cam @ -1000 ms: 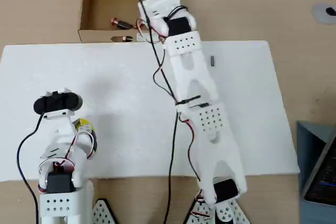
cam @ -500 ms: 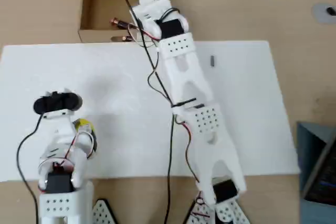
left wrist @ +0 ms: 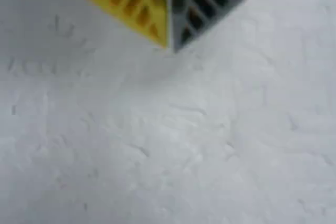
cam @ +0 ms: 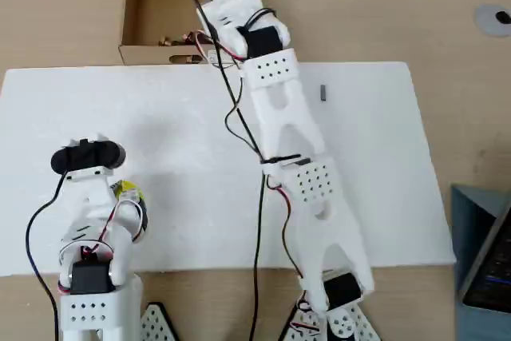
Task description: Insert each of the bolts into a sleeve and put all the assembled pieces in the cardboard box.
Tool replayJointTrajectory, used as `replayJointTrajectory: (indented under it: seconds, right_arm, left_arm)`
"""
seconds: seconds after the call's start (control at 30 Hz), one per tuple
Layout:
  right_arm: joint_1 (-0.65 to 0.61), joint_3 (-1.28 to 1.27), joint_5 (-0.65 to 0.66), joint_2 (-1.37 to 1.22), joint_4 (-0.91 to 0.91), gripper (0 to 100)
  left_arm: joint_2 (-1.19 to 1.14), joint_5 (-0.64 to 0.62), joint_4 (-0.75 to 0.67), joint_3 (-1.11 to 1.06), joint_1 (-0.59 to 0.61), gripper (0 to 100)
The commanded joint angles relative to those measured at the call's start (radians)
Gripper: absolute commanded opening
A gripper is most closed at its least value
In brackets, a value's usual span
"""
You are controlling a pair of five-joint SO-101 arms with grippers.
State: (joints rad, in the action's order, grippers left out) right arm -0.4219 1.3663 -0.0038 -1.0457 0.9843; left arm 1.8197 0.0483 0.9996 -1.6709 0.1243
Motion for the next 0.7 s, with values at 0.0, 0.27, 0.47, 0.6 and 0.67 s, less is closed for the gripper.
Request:
replayJointTrajectory:
  seconds: [0.0,0.27,0.47,0.6,0.67]
  right_arm:
    - [0.001,0.102,0.005,0.012,0.037,13.4]
    - [0.048,0.285,0.005,0.012,0.196,1.3]
    - [0.119,0.3,0.003,0.044,0.298,0.9]
    - [0.137,0.3,0.005,0.102,0.379,0.9]
    - [0.142,0.3,0.005,0.143,0.437,0.9]
  left_arm:
    - [0.004,0.006,-0.006,0.006,0.002,0]
    - [0.004,0.006,-0.006,0.006,0.002,0]
    - [0.004,0.006,-0.006,0.006,0.002,0]
    - [0.004,0.006,-0.006,0.006,0.002,0]
    - [0.004,0.006,-0.006,0.006,0.002,0]
